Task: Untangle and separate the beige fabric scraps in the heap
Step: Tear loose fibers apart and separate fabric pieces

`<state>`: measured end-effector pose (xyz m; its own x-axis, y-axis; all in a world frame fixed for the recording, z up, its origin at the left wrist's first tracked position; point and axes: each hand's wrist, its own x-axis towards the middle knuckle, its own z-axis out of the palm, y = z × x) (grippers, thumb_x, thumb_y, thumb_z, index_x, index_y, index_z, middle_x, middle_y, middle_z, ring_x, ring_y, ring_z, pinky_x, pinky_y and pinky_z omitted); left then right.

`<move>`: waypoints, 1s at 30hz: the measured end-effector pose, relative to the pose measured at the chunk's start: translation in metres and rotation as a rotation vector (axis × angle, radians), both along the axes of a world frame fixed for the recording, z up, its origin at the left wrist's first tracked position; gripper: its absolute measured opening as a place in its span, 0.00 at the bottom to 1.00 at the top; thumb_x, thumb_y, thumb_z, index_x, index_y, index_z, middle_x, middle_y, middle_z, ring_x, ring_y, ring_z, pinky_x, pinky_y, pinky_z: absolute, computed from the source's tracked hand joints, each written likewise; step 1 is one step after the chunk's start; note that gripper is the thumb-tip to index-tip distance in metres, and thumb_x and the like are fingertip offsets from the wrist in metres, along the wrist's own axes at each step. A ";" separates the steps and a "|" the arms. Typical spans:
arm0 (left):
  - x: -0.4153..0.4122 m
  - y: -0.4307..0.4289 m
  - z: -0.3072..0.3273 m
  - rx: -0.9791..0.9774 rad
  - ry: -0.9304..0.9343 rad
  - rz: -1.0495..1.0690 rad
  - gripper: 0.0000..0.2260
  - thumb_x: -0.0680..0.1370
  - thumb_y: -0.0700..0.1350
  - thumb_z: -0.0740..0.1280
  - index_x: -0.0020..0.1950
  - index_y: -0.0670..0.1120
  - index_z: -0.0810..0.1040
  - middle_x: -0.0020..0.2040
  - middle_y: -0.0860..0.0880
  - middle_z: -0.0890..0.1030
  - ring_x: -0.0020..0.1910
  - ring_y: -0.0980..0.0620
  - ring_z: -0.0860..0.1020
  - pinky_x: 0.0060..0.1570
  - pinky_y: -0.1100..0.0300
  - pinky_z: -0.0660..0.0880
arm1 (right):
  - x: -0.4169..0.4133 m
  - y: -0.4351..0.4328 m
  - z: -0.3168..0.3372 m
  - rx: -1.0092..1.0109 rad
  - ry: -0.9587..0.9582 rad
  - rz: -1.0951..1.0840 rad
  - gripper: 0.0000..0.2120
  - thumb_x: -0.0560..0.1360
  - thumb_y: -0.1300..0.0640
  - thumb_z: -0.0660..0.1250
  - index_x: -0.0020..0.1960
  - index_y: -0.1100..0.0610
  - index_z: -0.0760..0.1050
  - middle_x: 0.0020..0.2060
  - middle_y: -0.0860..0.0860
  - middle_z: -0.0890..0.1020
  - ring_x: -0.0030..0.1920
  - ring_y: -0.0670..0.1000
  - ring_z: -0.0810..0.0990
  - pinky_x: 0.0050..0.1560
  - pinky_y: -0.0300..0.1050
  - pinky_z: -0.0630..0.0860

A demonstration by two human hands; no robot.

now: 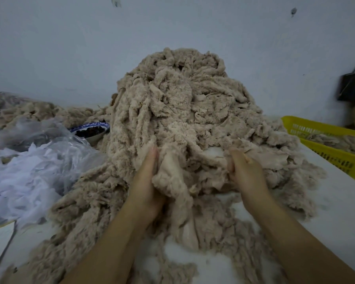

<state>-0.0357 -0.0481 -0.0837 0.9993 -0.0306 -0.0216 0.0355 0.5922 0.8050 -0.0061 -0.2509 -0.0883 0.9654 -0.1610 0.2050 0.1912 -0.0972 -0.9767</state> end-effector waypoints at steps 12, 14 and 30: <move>0.003 -0.002 0.000 0.085 -0.190 -0.056 0.10 0.76 0.46 0.68 0.50 0.43 0.87 0.52 0.44 0.86 0.53 0.50 0.84 0.50 0.60 0.80 | -0.021 0.031 0.001 -0.381 -0.201 0.342 0.05 0.78 0.45 0.67 0.45 0.36 0.72 0.37 0.28 0.78 0.37 0.31 0.76 0.35 0.27 0.70; 0.003 -0.004 -0.001 0.113 -0.163 0.023 0.08 0.72 0.45 0.70 0.44 0.44 0.88 0.44 0.45 0.86 0.45 0.52 0.85 0.42 0.61 0.80 | -0.014 0.025 0.000 -0.391 -0.223 0.158 0.14 0.80 0.57 0.64 0.43 0.38 0.71 0.33 0.37 0.77 0.28 0.37 0.73 0.26 0.30 0.66; -0.005 -0.022 -0.019 0.783 -0.263 0.225 0.35 0.68 0.71 0.71 0.72 0.61 0.69 0.63 0.66 0.73 0.67 0.62 0.71 0.65 0.66 0.66 | 0.002 0.021 -0.001 0.053 -0.026 0.007 0.09 0.82 0.52 0.62 0.42 0.48 0.74 0.28 0.43 0.78 0.29 0.42 0.75 0.30 0.37 0.72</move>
